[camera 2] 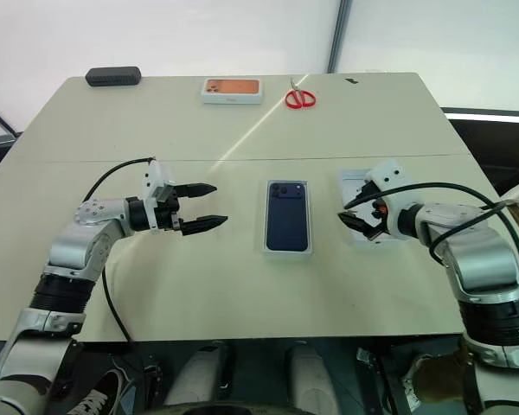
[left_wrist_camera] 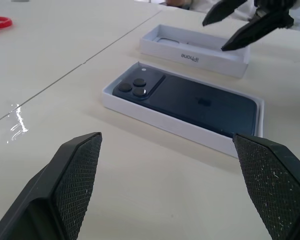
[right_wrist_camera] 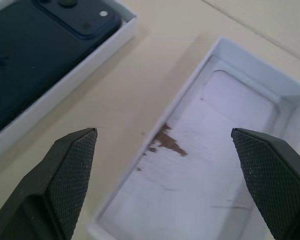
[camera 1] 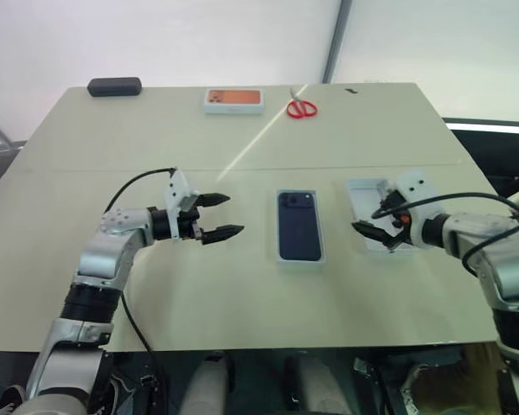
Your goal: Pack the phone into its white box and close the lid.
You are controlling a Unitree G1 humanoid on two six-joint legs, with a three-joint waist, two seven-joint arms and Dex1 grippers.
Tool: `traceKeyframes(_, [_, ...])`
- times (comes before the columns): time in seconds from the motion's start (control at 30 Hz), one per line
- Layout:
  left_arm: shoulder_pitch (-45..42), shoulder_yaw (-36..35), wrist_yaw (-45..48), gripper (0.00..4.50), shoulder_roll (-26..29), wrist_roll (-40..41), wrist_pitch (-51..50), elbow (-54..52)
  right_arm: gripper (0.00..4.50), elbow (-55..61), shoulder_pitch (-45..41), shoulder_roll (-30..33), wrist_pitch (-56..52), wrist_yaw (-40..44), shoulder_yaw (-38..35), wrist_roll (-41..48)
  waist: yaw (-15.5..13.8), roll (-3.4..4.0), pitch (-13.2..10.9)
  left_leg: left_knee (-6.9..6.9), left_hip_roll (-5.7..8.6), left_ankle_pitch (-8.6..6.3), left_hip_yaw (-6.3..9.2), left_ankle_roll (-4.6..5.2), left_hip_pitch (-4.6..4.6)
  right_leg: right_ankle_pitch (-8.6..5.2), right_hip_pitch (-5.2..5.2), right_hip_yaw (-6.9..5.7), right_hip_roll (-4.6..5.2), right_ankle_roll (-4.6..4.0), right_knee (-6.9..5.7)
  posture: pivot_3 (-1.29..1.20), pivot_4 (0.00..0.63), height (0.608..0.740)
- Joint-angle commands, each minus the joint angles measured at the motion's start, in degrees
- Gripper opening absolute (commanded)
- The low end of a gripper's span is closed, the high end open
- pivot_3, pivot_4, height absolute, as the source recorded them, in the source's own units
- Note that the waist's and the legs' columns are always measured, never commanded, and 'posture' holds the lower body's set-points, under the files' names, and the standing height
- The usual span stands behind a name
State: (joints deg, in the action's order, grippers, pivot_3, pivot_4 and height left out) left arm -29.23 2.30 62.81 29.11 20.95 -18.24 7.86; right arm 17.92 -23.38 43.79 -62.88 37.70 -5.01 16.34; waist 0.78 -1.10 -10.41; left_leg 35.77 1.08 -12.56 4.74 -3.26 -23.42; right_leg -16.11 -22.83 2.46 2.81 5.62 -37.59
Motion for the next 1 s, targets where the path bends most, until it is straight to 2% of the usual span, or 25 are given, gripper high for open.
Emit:
traceKeyframes(0.03, [-0.5,0.09,-1.44,4.41,-1.34,-0.07,1.43,-1.2,4.5,2.95,-2.83,-1.95,-9.6,-3.59,-2.2,2.13,-0.06,-0.01,0.0,0.03,0.0,0.0,0.0,0.01,0.0,0.0,0.02,0.0,0.0,0.0,0.0,0.0,0.15,0.74])
traceKeyframes(0.3, [0.05,0.33,-3.54,4.41,-2.85,-0.5,1.41,-2.19,4.5,-0.94,-12.04,-8.81,-26.96,-12.99,-4.4,1.13,0.2,0.0,0.0,0.03,0.02,-0.02,0.01,0.04,0.0,0.0,0.0,-0.01,-0.02,0.0,0.0,0.0,0.15,0.74])
traceKeyframes(0.43, [1.14,0.02,-4.18,4.41,-2.75,-0.34,1.61,-3.6,4.5,-1.85,-14.03,-9.94,-29.01,-14.78,-3.34,1.47,0.14,0.01,0.0,0.01,0.02,-0.02,-0.01,0.04,-0.01,0.0,-0.02,-0.01,-0.02,0.0,-0.01,0.0,0.15,0.74])
traceKeyframes(0.73, [4.69,-2.81,-1.54,4.41,-0.44,2.64,4.44,-7.76,4.5,-0.87,-12.15,-11.67,-29.62,-17.59,-0.95,2.38,0.19,0.02,-0.01,0.0,0.01,-0.03,-0.02,0.06,-0.01,0.0,-0.04,0.0,-0.02,0.0,-0.01,0.0,0.15,0.74])
traceKeyframes(1.0, [4.59,-0.95,-4.08,4.41,-2.14,1.22,4.72,-8.12,4.5,-2.17,-12.21,-14.57,-29.5,-21.24,-1.4,0.75,0.18,0.02,-0.01,0.0,0.02,-0.03,-0.03,0.06,-0.01,0.0,-0.03,0.0,-0.02,0.0,-0.01,0.0,0.15,0.74])
